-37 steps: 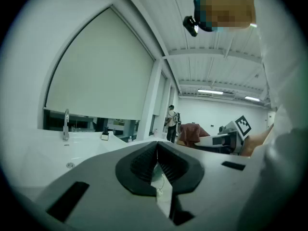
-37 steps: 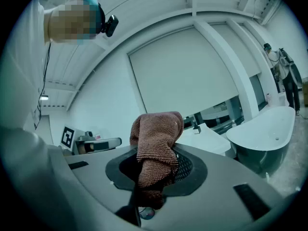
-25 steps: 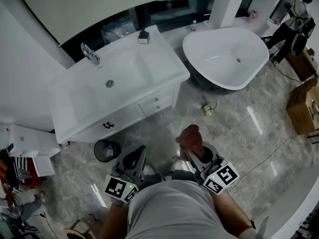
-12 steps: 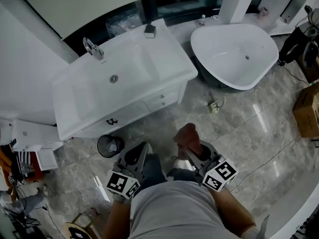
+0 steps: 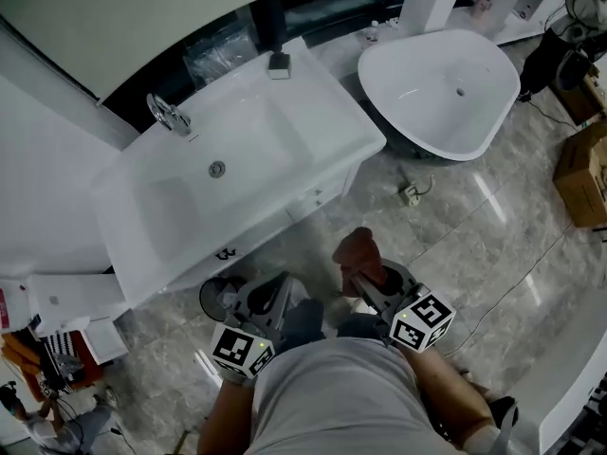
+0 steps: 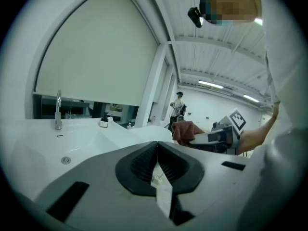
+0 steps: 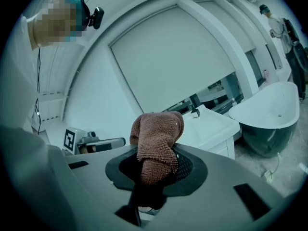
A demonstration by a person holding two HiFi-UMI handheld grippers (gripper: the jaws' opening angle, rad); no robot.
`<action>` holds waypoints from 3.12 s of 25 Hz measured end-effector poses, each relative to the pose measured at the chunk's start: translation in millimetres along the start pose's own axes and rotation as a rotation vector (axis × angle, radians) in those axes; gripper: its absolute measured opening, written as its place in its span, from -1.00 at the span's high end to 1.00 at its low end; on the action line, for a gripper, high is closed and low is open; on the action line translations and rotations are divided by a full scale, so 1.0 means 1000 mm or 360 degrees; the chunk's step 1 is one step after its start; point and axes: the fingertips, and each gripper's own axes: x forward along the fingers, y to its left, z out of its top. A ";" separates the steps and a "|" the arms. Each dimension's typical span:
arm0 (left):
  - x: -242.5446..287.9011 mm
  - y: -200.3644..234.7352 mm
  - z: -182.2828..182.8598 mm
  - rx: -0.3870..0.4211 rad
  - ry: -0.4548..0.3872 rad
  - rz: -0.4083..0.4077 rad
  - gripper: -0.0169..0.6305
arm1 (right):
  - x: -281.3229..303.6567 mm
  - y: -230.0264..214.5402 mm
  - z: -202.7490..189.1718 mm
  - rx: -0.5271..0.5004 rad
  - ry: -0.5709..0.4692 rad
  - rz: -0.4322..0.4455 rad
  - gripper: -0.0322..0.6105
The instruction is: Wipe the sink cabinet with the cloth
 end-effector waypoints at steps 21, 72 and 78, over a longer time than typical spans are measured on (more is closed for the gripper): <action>0.050 0.064 -0.070 0.0243 0.0542 -0.0375 0.91 | 0.137 -0.079 -0.135 0.0244 0.0349 -0.0142 0.57; 0.155 0.150 -0.278 0.0306 0.0863 -0.0208 0.91 | 0.383 -0.268 -0.399 0.0178 0.0853 -0.0212 0.60; 0.166 0.142 -0.282 0.0256 0.0876 -0.0181 0.91 | 0.381 -0.285 -0.403 0.0212 0.0830 -0.0210 0.60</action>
